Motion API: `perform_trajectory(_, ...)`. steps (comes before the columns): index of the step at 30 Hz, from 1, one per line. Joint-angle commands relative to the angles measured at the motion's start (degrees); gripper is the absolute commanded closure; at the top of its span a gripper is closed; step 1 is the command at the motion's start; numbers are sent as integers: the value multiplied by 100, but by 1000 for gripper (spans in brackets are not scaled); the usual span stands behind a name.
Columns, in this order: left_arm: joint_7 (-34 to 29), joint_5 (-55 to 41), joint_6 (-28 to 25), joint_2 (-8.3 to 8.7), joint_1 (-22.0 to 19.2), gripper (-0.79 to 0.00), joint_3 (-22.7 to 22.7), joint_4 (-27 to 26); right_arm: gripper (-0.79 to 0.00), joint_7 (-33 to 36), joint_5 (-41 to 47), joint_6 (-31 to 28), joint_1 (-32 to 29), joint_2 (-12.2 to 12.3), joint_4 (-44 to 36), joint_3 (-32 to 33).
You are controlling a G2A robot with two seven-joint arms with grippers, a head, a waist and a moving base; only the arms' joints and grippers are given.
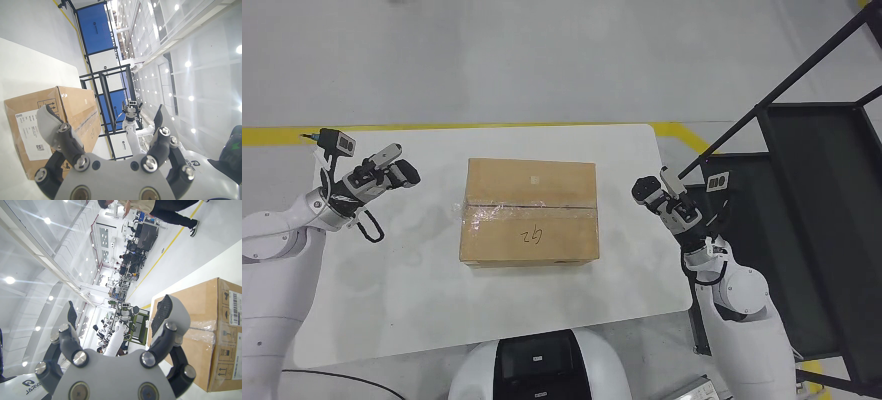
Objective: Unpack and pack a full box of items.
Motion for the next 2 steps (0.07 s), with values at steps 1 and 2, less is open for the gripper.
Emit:
perform_trajectory(1,0,0,0,0,0,-784,0,0,-785,0,0,0,0,0,0,0)
perform_trajectory(2,0,0,0,0,0,-785,0,0,-785,0,0,0,0,0,0,0)
